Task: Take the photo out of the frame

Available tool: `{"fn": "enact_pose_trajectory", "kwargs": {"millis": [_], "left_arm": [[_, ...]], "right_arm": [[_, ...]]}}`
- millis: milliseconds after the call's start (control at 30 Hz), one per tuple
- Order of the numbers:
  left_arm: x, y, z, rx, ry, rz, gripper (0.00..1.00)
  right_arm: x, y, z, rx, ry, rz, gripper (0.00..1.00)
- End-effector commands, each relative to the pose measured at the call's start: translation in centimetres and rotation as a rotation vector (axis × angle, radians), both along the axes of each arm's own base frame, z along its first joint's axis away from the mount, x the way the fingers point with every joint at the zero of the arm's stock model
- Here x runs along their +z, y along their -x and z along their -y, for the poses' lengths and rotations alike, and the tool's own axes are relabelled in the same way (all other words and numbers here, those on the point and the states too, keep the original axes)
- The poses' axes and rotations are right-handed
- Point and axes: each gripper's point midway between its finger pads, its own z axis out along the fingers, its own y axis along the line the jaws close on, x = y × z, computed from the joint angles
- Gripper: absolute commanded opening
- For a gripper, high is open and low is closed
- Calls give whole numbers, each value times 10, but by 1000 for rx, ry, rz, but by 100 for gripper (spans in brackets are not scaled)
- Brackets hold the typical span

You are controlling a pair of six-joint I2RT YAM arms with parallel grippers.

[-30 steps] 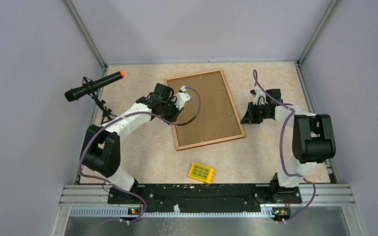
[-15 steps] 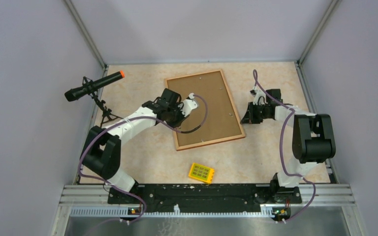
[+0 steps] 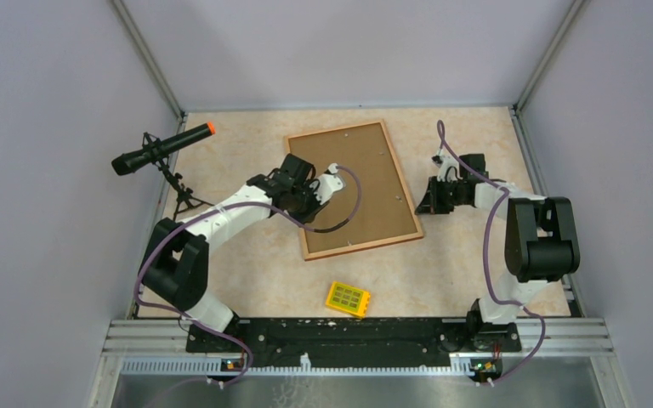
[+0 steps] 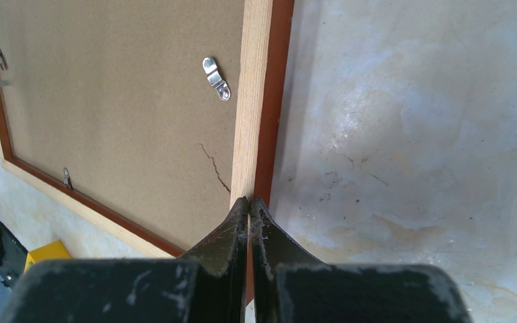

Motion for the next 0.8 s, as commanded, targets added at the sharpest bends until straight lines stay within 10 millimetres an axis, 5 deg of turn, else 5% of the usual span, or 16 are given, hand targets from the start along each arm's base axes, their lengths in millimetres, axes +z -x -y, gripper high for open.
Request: {"fn": "enact_pose_trajectory", "kwargs": {"millis": [0,767], "left_arm": [[26,-11,-4,20,2,67,0],[12,-40,7,77,45,113,0]], "right_arm": [[-19,24,-5,28,3,-111,0],[-22,25,-7,38,-4,-127,0]]}}
